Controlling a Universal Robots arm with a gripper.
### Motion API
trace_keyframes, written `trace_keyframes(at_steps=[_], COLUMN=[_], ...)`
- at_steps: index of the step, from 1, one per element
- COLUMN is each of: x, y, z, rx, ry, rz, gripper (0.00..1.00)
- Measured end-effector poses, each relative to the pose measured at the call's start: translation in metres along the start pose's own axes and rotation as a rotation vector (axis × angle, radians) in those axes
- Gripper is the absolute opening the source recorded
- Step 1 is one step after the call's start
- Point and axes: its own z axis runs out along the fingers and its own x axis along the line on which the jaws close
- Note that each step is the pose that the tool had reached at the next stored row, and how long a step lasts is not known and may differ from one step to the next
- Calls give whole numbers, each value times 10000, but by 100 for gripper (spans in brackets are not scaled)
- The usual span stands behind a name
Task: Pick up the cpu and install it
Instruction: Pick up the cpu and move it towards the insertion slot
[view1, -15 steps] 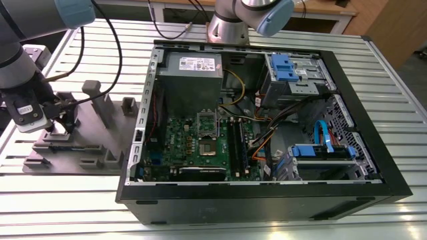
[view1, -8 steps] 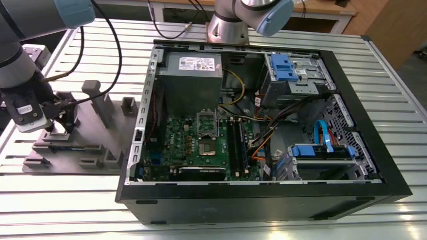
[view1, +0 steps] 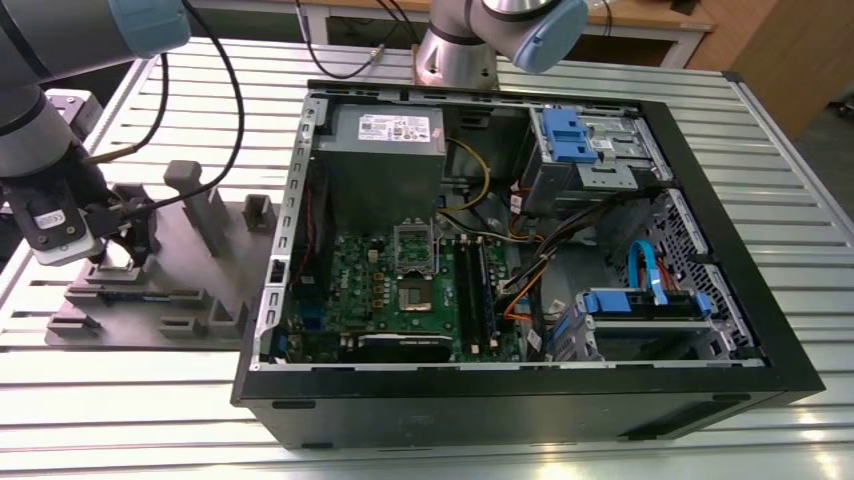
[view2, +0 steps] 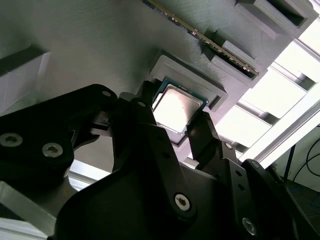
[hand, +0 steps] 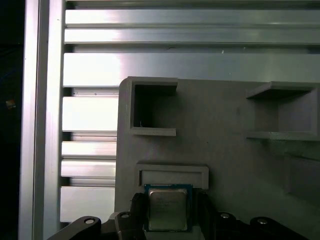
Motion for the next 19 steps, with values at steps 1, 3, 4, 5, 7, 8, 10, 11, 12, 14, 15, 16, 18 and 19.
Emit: trace_keyframes(at_steps=[1, 3, 4, 5, 7, 8, 10, 11, 12, 14, 15, 16, 18, 19], x=[0, 0, 0, 1, 1, 3, 4, 4, 5, 12, 16, 18, 19, 19], y=[0, 0, 0, 0, 0, 0, 1, 1, 1, 0, 1, 1, 1, 1], z=[0, -1, -5, -8, -10, -13, -15, -15, -16, -16, -16, -16, -16, -16], rx=[0, -1, 0, 0, -3, -7, -13, -14, -14, -16, -20, -21, -22, -23], ry=[0, -1, 0, 0, -1, 2, -1, -1, 0, 1, 1, 1, 1, 0], rz=[0, 0, 0, 0, 0, 0, 0, 0, 0, 0, 1, 0, -1, -1], gripper=[55, 55, 55, 55, 55, 55, 55, 55, 55, 55, 55, 55, 55, 55])
